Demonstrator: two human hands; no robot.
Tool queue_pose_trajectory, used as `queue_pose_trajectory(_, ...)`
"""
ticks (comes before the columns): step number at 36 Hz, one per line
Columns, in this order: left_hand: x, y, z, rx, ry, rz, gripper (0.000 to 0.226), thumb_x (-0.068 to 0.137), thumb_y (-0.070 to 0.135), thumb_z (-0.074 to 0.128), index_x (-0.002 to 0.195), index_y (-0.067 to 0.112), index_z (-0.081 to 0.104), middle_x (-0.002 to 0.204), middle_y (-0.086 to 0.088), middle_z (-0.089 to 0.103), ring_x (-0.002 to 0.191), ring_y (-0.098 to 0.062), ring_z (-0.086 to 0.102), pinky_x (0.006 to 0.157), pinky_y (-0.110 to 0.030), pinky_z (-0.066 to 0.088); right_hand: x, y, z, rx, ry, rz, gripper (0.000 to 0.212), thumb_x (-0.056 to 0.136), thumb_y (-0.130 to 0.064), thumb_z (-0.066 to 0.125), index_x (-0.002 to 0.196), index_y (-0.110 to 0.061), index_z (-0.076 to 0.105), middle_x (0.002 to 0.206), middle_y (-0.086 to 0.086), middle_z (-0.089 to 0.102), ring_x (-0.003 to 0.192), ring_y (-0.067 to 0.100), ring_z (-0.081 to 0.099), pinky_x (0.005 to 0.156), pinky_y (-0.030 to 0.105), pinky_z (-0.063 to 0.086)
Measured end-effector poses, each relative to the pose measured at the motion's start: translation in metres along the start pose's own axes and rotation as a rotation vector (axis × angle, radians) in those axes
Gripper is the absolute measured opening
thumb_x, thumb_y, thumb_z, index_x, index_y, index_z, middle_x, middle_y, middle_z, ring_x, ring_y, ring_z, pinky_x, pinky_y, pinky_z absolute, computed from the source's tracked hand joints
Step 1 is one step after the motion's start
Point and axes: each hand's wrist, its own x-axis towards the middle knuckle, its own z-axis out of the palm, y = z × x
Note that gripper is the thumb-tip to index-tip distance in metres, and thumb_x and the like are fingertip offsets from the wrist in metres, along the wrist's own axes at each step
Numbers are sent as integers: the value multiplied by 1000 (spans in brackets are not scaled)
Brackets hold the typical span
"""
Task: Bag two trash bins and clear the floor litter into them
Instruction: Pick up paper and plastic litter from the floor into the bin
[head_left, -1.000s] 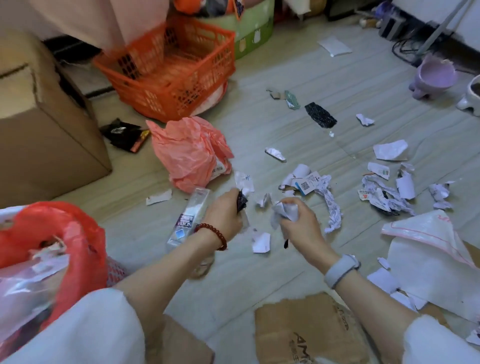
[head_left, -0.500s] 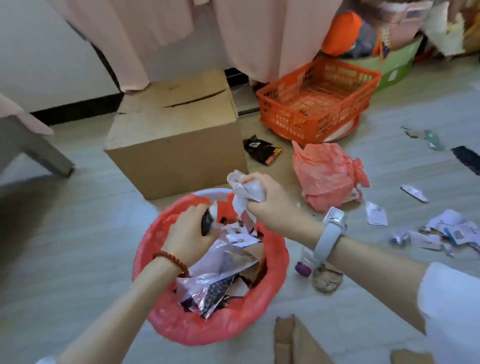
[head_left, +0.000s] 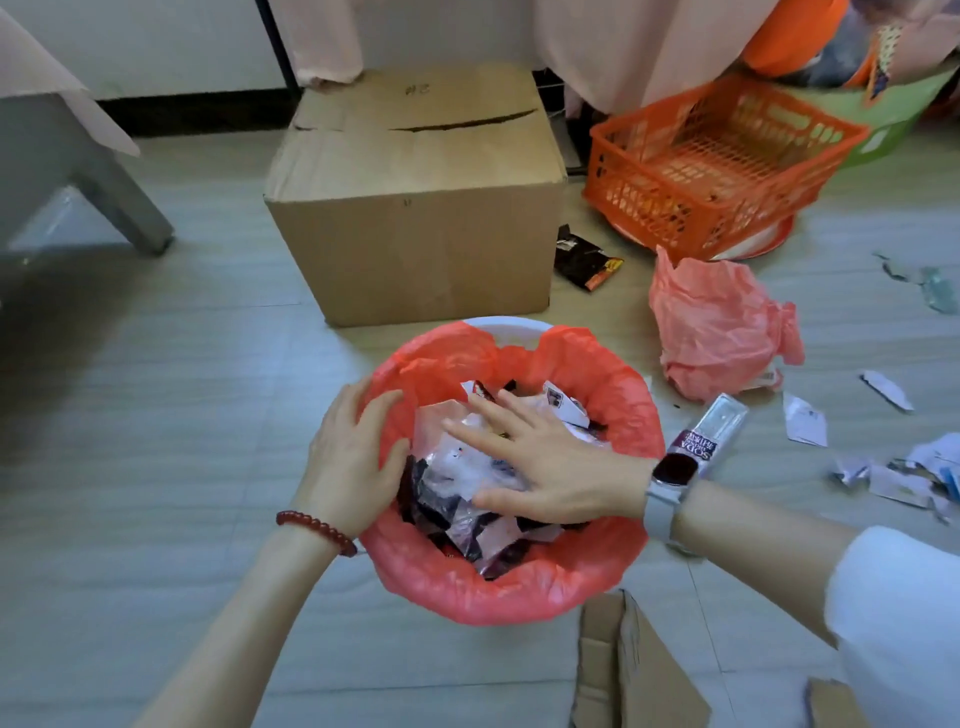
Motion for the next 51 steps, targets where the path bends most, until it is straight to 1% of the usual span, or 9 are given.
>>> queue_pose_trajectory(5,-7,-2,12,-53,44,-62,55,84,8,52,136,0,37,144,-20,29,135,-32,28,109,-30,20,28,5,42,-504,-154,-147,87,65,-84,-2,143,-47,10,156,2,-16,141,36,-17,100,75,-2)
queue_pose_trajectory(8,-9,-2,15,-104,68,-95,60,85,0,52,140,3,29,148,-14,24,138,-25,23,110,-26,18,39,11,56,-660,-185,-231,86,70,-72,3,138,-32,38,157,9,4,141,45,-1,92,83,2)
queue_pose_trajectory(17,-9,6,18,-255,246,-235,57,79,-18,37,132,2,46,139,-14,41,129,-24,39,91,11,11,49,7,52,-509,-298,-71,64,85,-59,46,141,-32,32,157,-3,-7,142,29,-18,104,72,8)
queue_pose_trajectory(23,0,20,27,-269,313,-273,57,77,-20,36,127,2,50,134,-16,45,124,-26,43,90,9,14,27,12,13,-282,-64,-6,73,80,-69,44,143,-42,17,157,-6,-1,144,25,-13,109,63,-10)
queue_pose_trajectory(27,15,34,31,-176,304,-291,50,80,-9,42,127,7,52,136,-16,44,127,-31,41,107,-35,28,9,14,-19,-130,57,34,58,88,-62,30,142,-49,11,157,-12,-4,144,21,-15,111,61,-9)
queue_pose_trajectory(34,52,107,30,-231,311,-76,47,78,16,37,120,7,57,129,-16,49,122,-31,46,103,-44,37,-45,30,-76,20,445,9,29,91,-18,49,116,-11,63,129,7,57,128,20,43,111,32,27)
queue_pose_trajectory(38,61,173,59,-292,209,158,54,74,28,28,113,6,59,118,-15,55,114,-32,51,94,-45,44,-99,64,-91,98,658,118,25,88,-11,50,105,-7,67,99,-4,64,93,10,58,85,24,45)
queue_pose_trajectory(45,42,268,155,-73,-132,643,37,67,7,45,100,7,62,100,-17,61,82,-36,61,62,-41,49,-208,152,-54,334,761,553,28,90,-4,47,111,-13,64,99,-6,62,95,20,62,86,32,49)
queue_pose_trajectory(51,15,287,250,289,-767,600,43,89,11,43,132,12,39,132,-10,40,119,-28,42,96,-37,36,-277,223,30,348,665,916,29,90,-10,48,115,-16,61,109,9,66,94,22,62,89,35,47)
